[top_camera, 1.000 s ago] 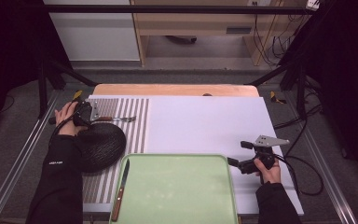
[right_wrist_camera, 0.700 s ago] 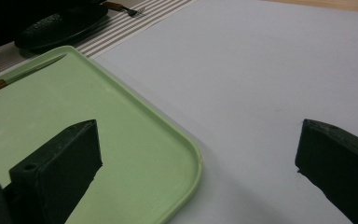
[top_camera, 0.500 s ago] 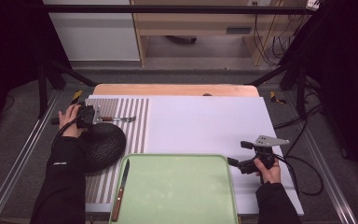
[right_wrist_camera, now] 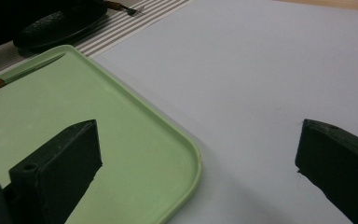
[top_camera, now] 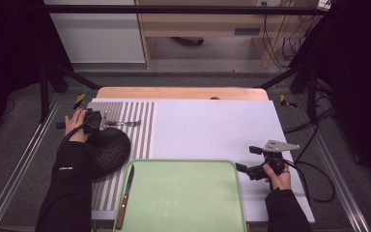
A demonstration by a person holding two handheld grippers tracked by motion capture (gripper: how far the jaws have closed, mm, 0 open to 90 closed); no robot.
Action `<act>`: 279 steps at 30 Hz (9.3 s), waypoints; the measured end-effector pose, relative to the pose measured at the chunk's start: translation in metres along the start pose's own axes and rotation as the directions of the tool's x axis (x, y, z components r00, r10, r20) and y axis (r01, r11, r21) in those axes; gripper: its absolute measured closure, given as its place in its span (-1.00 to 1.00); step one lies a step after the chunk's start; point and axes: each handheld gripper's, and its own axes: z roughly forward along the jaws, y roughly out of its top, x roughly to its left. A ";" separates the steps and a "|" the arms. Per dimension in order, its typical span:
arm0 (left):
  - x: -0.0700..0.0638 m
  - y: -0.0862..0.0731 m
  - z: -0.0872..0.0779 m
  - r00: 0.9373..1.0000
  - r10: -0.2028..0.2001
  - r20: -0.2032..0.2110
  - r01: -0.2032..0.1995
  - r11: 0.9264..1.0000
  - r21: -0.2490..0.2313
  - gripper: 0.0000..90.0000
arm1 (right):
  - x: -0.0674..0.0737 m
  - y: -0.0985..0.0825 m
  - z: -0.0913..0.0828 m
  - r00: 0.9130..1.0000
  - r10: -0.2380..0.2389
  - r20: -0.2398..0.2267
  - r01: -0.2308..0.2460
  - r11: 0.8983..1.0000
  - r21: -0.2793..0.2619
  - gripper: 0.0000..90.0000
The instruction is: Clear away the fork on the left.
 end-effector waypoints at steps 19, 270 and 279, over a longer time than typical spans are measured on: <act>-0.003 0.014 0.008 1.000 0.001 0.019 0.000 1.000 -0.029 0.49 | 0.000 0.000 0.000 1.000 0.003 0.003 -0.003 1.000 0.002 -0.99; -0.207 0.188 -0.221 0.799 -0.417 0.434 0.481 0.876 -0.045 0.63 | 0.001 0.001 -0.004 1.000 0.004 0.005 -0.004 1.000 -0.022 -0.99; -0.194 0.179 -0.226 0.757 -0.440 0.482 0.581 0.791 -0.190 0.37 | 0.001 0.001 -0.004 1.000 0.005 0.004 -0.005 1.000 -0.022 -0.99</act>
